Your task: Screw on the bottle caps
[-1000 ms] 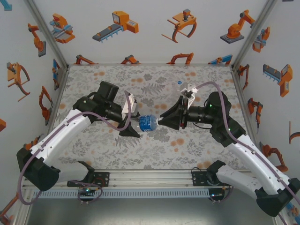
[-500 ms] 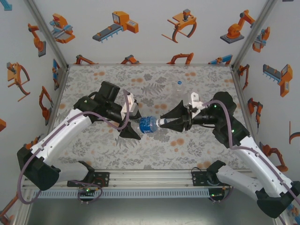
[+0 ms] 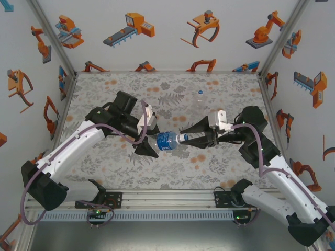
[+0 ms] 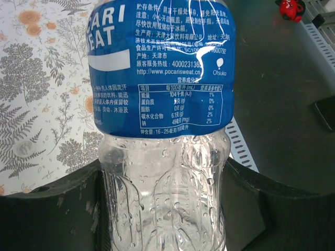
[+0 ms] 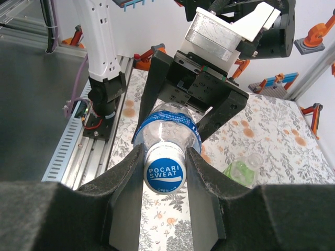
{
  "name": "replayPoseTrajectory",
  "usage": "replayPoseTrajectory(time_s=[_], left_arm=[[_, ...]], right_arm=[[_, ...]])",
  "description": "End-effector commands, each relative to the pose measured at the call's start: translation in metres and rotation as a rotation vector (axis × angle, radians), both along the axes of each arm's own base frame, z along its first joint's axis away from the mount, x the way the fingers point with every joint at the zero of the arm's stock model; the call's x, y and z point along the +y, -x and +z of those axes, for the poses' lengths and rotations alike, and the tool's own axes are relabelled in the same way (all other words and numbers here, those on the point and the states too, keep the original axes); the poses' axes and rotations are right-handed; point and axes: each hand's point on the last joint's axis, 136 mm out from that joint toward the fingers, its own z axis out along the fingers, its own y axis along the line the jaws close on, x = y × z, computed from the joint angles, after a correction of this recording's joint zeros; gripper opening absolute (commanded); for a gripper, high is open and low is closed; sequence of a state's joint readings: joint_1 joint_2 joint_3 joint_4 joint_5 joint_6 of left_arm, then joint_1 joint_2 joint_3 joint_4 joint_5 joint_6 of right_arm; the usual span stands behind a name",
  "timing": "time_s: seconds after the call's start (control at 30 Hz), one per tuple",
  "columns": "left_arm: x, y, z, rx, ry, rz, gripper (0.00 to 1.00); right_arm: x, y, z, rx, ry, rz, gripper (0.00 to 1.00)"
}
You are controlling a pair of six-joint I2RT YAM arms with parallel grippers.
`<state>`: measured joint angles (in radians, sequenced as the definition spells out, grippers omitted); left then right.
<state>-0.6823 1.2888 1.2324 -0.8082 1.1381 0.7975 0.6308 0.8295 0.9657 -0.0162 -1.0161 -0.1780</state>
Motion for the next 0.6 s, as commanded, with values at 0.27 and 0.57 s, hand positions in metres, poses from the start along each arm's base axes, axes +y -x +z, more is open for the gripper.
replayPoseTrajectory(time_s=[0.27,0.57], left_arm=[[-0.0029,0.0177,0.0265,-0.007,0.113,-0.095,0.0],[-0.0045,0.0171,0.0282,-0.008,0.124,-0.103,0.0]], right_arm=[[-0.0014,-0.0008,-0.0049,-0.047,-0.013,-0.03,0.0],[-0.0002,-0.0005,-0.0049,-0.037,-0.033,-0.026,0.0]])
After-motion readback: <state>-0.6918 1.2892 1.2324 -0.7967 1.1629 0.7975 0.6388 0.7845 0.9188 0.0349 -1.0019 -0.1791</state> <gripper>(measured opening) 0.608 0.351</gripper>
